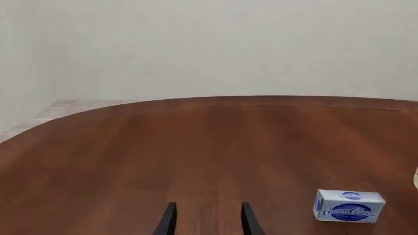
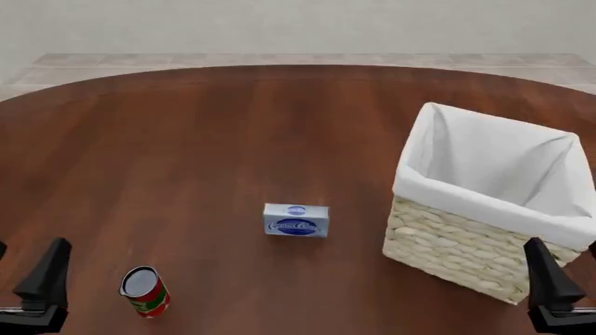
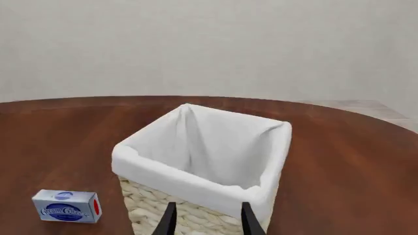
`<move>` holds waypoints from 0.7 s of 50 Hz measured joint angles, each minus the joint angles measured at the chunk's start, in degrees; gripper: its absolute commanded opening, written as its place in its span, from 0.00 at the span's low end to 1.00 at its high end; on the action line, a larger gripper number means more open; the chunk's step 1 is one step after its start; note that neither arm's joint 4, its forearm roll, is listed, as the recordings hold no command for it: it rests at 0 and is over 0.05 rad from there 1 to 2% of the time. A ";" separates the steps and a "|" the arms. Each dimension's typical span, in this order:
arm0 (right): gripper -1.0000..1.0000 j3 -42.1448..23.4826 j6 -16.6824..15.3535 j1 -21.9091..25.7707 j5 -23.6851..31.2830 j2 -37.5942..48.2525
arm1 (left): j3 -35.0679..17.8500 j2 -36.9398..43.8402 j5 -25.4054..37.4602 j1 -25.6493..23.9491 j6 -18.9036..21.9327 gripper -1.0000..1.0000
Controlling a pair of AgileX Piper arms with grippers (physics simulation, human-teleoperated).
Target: Pick up the tomato sauce, and put it in the basket.
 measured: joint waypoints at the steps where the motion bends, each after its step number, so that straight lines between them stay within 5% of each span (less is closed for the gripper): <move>1: 1.00 -0.01 -0.01 0.02 0.00 0.01 | -0.02 0.03 -0.01 0.00 0.00 1.00; 35: 1.00 0.02 -0.39 7.65 -1.03 -0.06 | -0.18 0.32 -0.08 0.00 0.00 1.00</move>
